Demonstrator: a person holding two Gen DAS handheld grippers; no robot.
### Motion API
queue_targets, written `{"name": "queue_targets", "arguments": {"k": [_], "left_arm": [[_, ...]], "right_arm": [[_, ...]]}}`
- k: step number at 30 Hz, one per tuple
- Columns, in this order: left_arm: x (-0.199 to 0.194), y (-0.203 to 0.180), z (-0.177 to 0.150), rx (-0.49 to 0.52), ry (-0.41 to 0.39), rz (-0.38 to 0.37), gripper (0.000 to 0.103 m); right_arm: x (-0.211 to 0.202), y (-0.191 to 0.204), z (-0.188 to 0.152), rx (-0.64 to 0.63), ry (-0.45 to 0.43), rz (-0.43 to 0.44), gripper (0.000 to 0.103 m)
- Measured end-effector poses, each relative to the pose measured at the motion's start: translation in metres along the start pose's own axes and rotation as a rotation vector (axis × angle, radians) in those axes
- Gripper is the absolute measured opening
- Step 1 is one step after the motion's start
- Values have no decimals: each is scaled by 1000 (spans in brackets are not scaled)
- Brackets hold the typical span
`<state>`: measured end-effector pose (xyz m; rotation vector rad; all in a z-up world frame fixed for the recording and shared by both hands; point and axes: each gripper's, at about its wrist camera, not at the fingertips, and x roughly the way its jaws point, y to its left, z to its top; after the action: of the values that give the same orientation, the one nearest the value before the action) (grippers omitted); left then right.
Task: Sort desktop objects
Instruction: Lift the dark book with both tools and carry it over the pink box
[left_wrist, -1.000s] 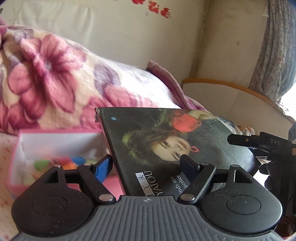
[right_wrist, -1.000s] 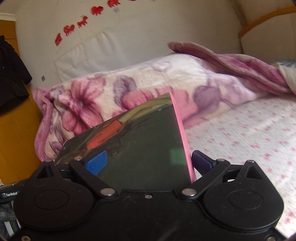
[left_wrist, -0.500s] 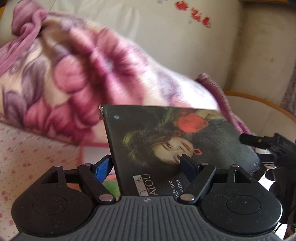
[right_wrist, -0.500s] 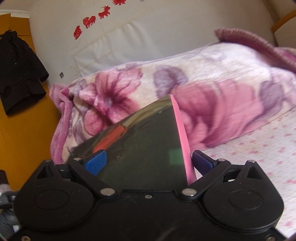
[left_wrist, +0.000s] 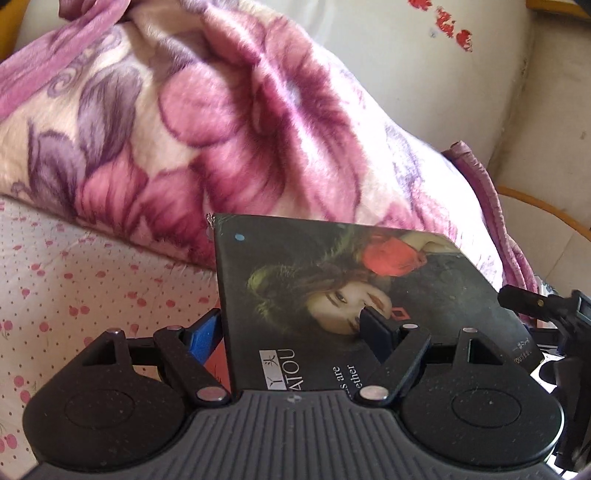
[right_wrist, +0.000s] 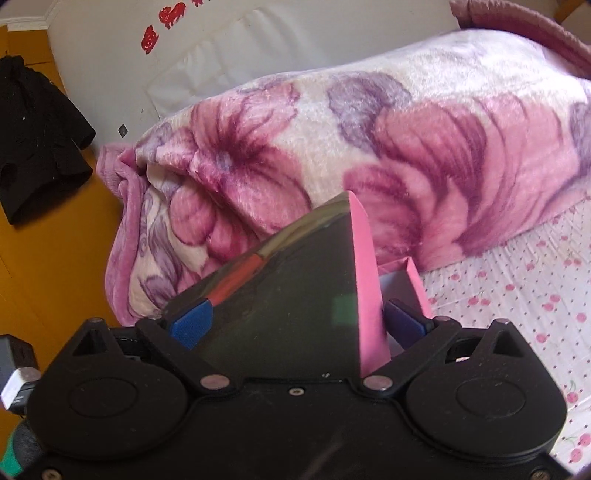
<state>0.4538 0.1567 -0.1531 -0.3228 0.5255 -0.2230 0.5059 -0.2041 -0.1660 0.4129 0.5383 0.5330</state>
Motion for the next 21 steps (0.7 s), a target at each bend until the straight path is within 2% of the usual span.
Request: {"name": "queue_targets", "arguments": {"k": [11,16,21], "left_arm": [[4,32,-1,-142,72,-24,79],[17,37,-12,-223,86,-29,80],[22,28,-14,-229,80,-13,85]], "right_arm": [[-3,0,-5,35,21,17,101],[-4,-1,-9,54,29,19,103],[-6,-1,-12,73,37,21,103]]}}
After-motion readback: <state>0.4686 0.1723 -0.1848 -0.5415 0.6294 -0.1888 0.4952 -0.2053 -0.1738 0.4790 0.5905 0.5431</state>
